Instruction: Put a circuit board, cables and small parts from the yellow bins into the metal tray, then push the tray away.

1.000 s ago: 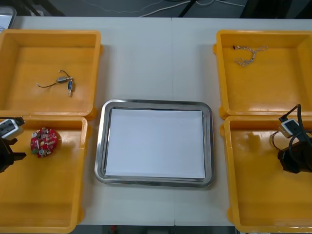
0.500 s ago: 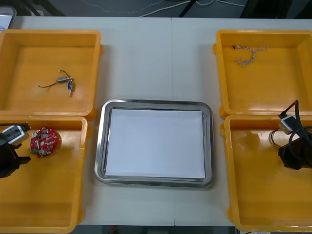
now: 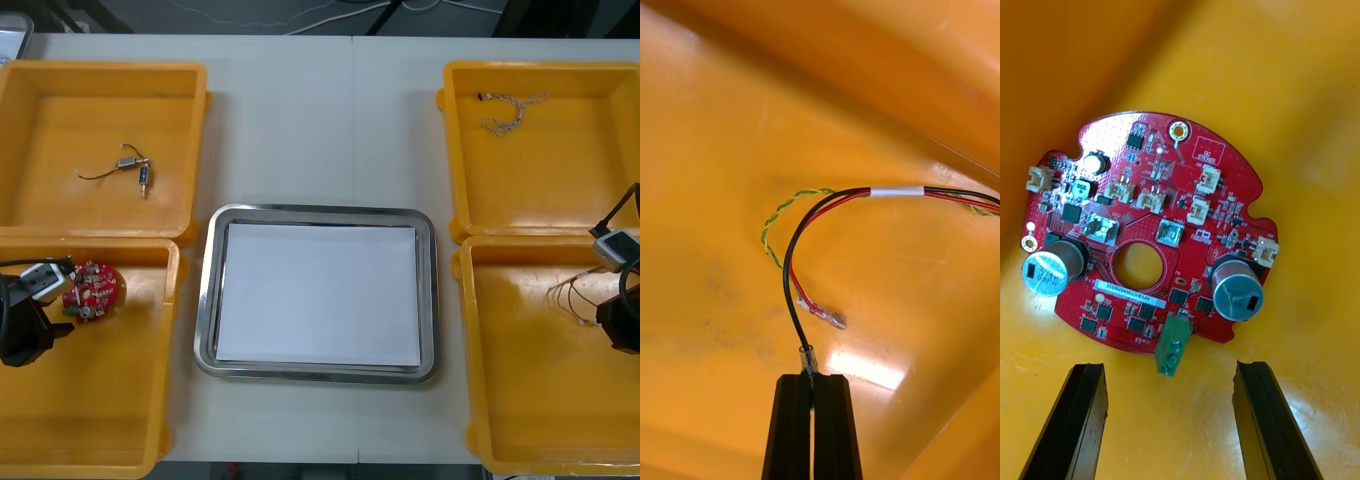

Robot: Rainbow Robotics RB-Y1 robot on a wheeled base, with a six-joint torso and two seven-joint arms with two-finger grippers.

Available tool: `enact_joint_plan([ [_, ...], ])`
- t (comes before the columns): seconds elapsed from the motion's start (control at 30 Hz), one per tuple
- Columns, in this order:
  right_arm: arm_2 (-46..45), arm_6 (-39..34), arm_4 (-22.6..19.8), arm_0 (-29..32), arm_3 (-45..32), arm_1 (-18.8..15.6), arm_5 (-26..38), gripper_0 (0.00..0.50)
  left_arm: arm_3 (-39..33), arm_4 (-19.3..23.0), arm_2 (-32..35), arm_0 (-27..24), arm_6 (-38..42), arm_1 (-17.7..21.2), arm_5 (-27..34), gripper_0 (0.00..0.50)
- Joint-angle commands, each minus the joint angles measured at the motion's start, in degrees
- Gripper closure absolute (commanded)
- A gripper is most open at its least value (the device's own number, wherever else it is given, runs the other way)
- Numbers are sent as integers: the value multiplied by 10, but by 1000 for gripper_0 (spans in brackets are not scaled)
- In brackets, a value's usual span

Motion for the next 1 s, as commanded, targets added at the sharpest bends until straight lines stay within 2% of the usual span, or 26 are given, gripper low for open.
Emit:
enact_joint_plan([
  [0.03, -54, 21, -12, 22, -34, 30, 34, 500, -3, -13, -18, 16, -105, -8, -23, 6],
  [0.13, -69, 19, -17, 39, -43, 38, 42, 500, -3, -17, -24, 16, -105, -8, -27, 11],
  [0.2, -77, 17, -20, 52, -50, 41, 45, 500, -3, -19, -25, 16, -105, -8, -28, 40],
  [0.43, -97, 9, -28, 102, -80, 44, 46, 500, -3, -33, -27, 14, -105, -20, -28, 51],
  [0.5, -100, 7, -29, 119, -95, 44, 46, 500, -3, -37, -27, 13, -105, -23, -28, 95],
  [0.73, -107, -1, -29, 163, -135, 59, 45, 500, -3, -47, -30, 12, -105, -25, -28, 98],
  [1.0, -107, 2, -30, 175, -149, 73, 45, 490, -3, -48, -30, 6, -105, -25, -28, 100],
])
